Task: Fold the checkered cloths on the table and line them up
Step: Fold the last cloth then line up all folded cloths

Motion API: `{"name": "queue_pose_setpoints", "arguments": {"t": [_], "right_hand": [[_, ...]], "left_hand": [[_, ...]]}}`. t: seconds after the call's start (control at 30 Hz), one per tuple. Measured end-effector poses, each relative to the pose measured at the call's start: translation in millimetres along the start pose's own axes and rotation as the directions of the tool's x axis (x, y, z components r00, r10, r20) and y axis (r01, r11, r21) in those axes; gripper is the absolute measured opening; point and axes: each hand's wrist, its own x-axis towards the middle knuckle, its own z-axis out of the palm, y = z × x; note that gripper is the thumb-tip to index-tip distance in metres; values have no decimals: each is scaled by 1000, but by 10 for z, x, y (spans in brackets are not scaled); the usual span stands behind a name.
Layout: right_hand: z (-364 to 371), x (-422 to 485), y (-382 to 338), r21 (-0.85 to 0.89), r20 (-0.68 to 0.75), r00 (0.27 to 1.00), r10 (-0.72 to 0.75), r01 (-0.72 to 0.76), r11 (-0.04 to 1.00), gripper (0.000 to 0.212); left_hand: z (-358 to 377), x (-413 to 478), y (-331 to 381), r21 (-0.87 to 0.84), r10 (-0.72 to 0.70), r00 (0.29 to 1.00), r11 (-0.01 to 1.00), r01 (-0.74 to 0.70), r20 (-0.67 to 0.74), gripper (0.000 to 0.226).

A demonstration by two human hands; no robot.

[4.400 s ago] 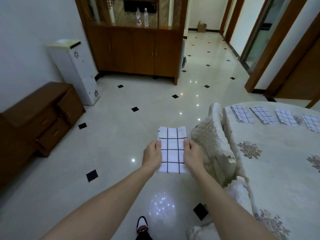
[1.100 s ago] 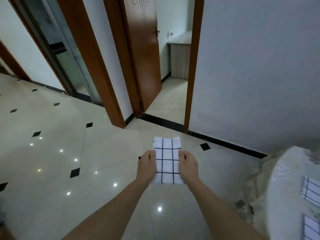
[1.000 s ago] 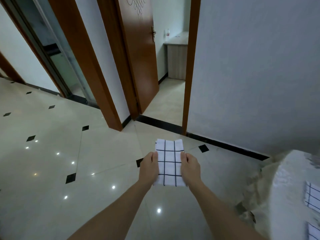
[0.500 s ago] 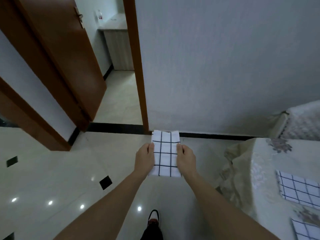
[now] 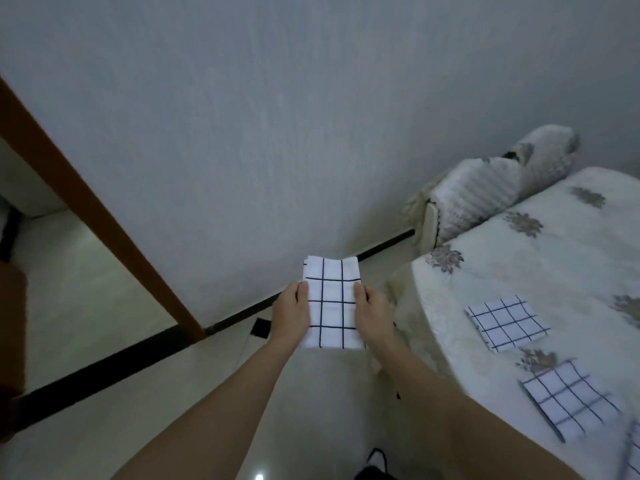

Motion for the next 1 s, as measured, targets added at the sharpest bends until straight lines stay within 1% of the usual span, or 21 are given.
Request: {"name": "queue_pose_setpoints", "arguments": {"t": [0.17, 0.27, 0.37, 0.57, 0.73, 1.0], "right_hand": [[-478, 436, 277, 27, -195, 978, 79, -75, 997, 39], [-794, 716, 473, 57, -338, 933, 126, -114, 992, 40], [-1120, 1036, 734, 77, -431, 885, 178, -160, 984, 45], [-1594, 1567, 1052, 152, -496, 814, 304, -263, 953, 44], [-1880, 1853, 1071, 188, -538, 766, 351, -296, 936, 43], [-2153, 2136, 1298, 249, -609, 661, 440, -368, 896, 44]], "left_hand": [[732, 395, 314, 64, 120, 975, 989, -134, 189, 40], [1258, 623, 490, 84, 169, 943, 976, -201, 288, 37], [1806, 772, 676, 83, 188, 909, 969, -234, 371, 37], [2640, 1143, 1043, 136, 191, 827, 943, -305, 529, 39], [3090, 1417, 1324, 175, 220, 760, 899, -401, 612, 38], [3714, 1622, 1388, 100, 206, 653, 912, -398, 728, 36]]}}
